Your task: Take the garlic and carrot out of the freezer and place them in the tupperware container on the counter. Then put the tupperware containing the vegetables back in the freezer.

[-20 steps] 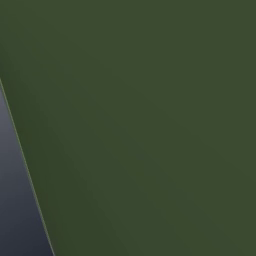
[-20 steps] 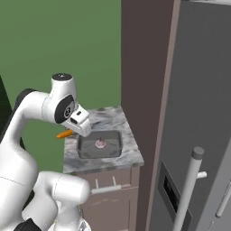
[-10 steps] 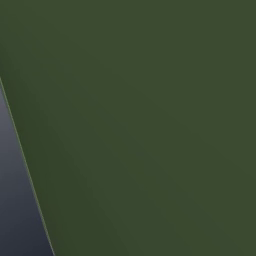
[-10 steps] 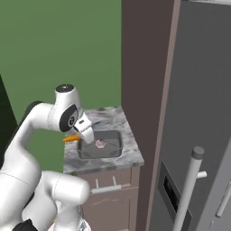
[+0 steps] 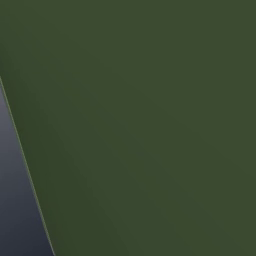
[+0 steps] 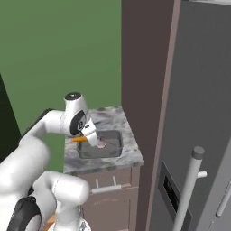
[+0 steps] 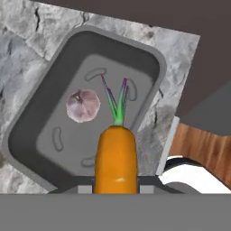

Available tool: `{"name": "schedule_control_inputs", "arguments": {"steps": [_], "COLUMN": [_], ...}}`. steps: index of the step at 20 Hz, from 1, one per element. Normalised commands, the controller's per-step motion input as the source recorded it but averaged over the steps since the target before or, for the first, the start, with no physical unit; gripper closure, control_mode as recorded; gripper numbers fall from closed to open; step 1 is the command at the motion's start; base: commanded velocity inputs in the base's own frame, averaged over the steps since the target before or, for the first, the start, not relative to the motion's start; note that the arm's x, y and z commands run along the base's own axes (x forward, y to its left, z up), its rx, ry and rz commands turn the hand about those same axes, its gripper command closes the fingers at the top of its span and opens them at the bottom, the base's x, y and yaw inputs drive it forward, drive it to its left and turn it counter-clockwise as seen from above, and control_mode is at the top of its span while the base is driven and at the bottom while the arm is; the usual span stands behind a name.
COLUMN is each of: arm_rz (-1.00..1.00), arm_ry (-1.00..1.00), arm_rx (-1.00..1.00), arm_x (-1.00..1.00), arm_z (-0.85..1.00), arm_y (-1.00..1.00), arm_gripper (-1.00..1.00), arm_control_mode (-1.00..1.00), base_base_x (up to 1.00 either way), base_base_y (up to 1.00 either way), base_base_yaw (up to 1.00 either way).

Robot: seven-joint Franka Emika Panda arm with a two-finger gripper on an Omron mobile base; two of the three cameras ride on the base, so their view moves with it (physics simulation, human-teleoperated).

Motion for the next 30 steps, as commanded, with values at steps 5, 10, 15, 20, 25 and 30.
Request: {"name": "schedule_control_inputs", "arguments": {"steps": [5, 10, 15, 20, 25, 30], "arm_rz": [-0.14, -0.11, -0.09, -0.05, -0.02, 0.00], "arm_ry": [0.01, 0.09, 0.09, 0.07, 0.02, -0.05], "arm_rx": [0.00, 0.01, 0.02, 0.01, 0.00, 0.00], "arm_x": [0.60, 0.66, 0.38, 0.06, -0.06, -0.63], "arm_z": [-0.49, -0.33, -0.35, -0.43, -0.33, 0.02], "arm_y": [-0.01, -0.12, -0.06, -0.01, 0.00, -0.07], "arm_gripper": [1.00, 1.00, 1.00, 1.00, -1.00, -1.00], "arm_control_mode": [-1.00, -1.00, -1.00, -1.00, -1.00, -1.00], "base_base_x": [0.00, 0.00, 0.00, 0.00, 0.00, 0.00], "base_base_y": [0.00, 0.00, 0.00, 0.00, 0.00, 0.00], "base_base_yaw": [0.00, 0.00, 0.00, 0.00, 0.00, 0.00]}}
